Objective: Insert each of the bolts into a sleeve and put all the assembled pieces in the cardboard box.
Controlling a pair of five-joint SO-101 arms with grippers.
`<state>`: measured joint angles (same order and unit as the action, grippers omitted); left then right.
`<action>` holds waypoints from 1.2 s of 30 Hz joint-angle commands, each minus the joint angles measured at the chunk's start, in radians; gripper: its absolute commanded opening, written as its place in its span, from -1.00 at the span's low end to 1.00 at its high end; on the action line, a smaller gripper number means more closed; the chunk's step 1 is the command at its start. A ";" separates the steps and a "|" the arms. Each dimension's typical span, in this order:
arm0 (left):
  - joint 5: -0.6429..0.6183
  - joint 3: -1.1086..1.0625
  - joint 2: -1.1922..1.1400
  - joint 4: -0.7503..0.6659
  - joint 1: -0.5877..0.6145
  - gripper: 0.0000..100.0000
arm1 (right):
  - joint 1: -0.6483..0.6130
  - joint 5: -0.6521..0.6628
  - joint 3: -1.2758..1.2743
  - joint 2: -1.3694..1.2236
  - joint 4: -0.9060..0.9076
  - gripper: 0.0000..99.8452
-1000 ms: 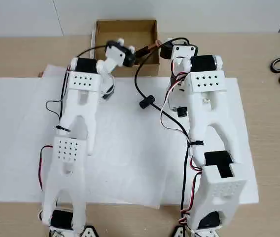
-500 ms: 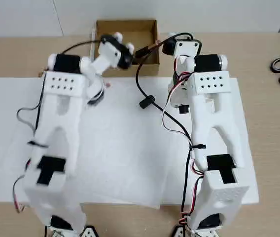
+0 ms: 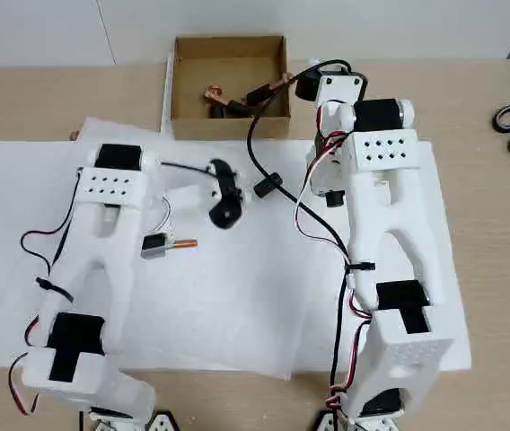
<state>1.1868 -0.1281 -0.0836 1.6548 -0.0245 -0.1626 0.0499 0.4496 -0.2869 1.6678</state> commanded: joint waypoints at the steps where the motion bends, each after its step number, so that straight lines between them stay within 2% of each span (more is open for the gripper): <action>1: 0.117 -0.048 0.058 -0.124 0.005 -0.99 | 0.008 0.002 0.012 0.076 0.007 -0.99; 4: 0.147 -0.061 0.058 -0.190 0.008 -0.98 | 0.008 0.002 0.011 0.073 0.008 -0.99; 8: 0.141 -0.061 0.058 -0.233 0.011 -0.84 | 0.008 0.002 0.011 0.073 0.008 -0.99; 14: 0.026 -0.061 0.058 -0.321 0.043 -0.69 | 0.008 0.002 0.011 0.071 0.008 -0.99; 17: 0.020 -0.061 0.064 -0.321 0.057 -0.69 | 0.007 0.002 0.011 0.071 0.008 -0.99; 19: -0.032 -0.054 0.069 -0.322 0.066 -0.69 | 0.007 0.002 0.011 0.071 0.008 -0.99; 21: -0.160 -0.016 0.069 -0.319 0.069 -0.69 | 0.005 0.002 0.011 0.071 0.008 -0.99; 24: -0.474 0.065 0.069 -0.302 0.069 -0.69 | 0.005 0.002 0.011 0.076 0.008 -0.99; 27: -0.798 0.168 0.101 -0.189 0.061 -0.69 | 0.005 0.002 0.011 0.076 0.008 -0.99; 30: -1.063 0.231 0.152 -0.098 0.038 -0.69 | 0.005 0.002 0.011 0.076 0.008 -0.99; 33: -1.289 0.251 0.235 0.005 0.002 -0.69 | 0.002 0.002 0.011 0.077 0.008 -0.99; 36: -1.461 0.237 0.298 0.071 -0.032 -0.69 | 0.002 0.002 0.011 0.077 0.008 -0.99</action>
<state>-0.1005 0.0790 0.1281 1.6686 -0.0322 -0.1626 0.0499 0.4496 -0.2869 1.6678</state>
